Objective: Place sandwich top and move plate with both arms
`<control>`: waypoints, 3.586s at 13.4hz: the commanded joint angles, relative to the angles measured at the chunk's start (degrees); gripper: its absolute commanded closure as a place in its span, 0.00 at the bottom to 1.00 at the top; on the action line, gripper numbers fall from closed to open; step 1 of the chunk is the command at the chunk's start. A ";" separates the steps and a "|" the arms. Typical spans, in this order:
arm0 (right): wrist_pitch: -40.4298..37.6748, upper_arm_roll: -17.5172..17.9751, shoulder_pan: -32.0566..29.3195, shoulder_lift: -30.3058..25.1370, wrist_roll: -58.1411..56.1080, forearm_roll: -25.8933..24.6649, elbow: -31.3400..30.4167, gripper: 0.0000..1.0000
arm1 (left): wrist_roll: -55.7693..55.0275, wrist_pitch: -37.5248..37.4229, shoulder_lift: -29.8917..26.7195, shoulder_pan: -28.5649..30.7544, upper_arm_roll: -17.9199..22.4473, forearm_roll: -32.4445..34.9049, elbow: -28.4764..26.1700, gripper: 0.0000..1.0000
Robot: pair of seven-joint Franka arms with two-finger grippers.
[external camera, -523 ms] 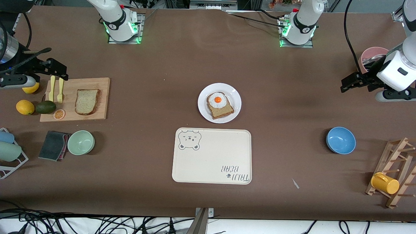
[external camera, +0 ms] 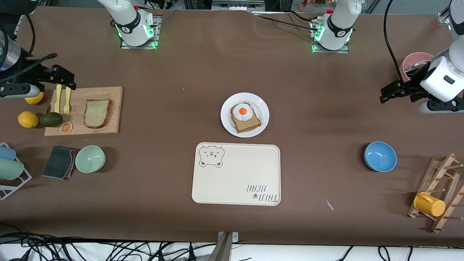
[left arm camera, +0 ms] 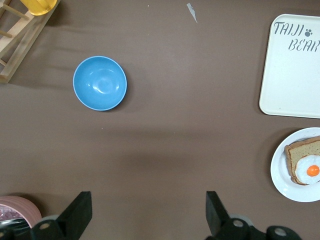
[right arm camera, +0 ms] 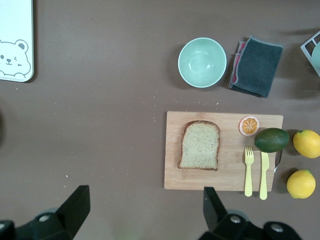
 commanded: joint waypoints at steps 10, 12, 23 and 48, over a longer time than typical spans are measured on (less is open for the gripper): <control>0.27 0.27 -0.42 -0.65 -0.40 -0.74 -0.68 0.00 | -0.61 -0.91 0.64 -0.22 0.13 1.88 1.31 0.00; 0.36 0.27 -0.42 -0.65 -0.40 -0.83 -0.68 0.00 | -0.69 -0.91 0.73 -0.22 0.13 1.79 1.31 0.00; -0.08 0.27 -0.25 -0.04 -0.13 -0.92 -0.06 0.00 | -0.69 -0.91 0.73 -0.22 0.13 1.79 1.39 0.00; 43.60 -1.05 2.04 18.07 31.07 -35.02 -35.22 0.19 | -0.61 -1.34 1.17 -1.10 -0.57 1.62 3.59 0.00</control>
